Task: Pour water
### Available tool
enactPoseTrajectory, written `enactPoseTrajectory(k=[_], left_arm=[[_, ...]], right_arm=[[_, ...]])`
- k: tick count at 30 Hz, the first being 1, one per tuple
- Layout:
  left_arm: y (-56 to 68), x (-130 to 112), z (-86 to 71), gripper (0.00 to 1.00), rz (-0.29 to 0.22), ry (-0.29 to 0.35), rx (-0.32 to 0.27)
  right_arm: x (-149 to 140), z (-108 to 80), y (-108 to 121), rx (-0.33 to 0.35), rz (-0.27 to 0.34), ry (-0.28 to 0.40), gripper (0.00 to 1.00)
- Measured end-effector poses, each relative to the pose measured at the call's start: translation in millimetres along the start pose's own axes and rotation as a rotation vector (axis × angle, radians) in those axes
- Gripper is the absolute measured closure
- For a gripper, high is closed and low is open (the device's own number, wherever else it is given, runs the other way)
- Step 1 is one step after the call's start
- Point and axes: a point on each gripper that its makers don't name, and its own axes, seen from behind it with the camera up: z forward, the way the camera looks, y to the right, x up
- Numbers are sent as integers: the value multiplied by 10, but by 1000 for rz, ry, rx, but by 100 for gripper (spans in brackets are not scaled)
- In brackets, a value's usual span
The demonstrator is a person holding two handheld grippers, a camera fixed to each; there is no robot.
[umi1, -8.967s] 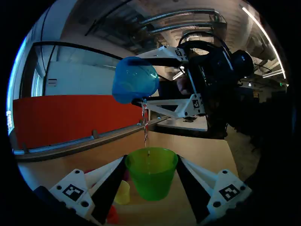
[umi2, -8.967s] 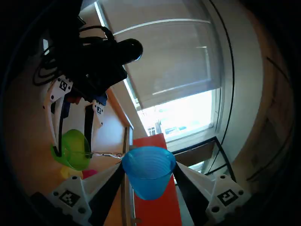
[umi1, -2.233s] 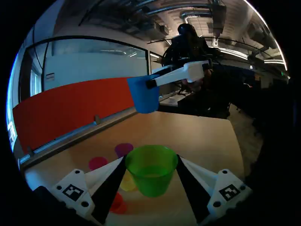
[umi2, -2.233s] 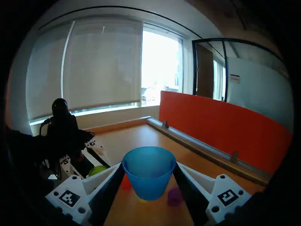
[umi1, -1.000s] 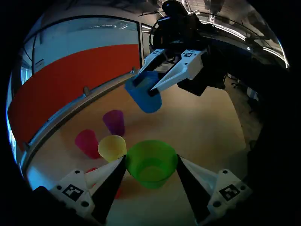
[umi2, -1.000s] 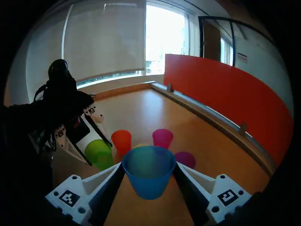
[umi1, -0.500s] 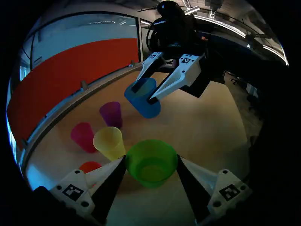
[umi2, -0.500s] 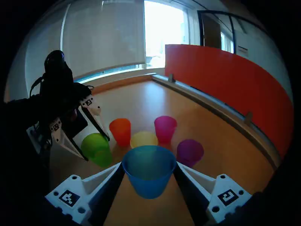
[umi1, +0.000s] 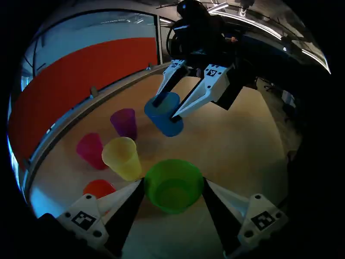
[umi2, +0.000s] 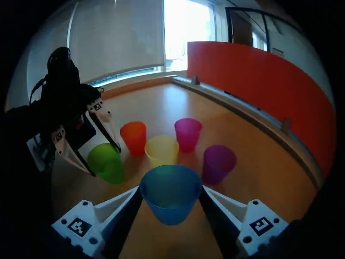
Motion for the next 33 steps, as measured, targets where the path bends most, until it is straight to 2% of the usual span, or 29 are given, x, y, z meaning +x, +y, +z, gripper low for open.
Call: enactPoseTrajectory(k=[20,33], left_arm=[[-11,-171,116,10,-19,-11,-1],[-20,-225,69,10,-37,3,-2]], right_arm=[[-168,101,12,-11,-12,-22,8],[-227,154,18,-19,-15,-31,8]])
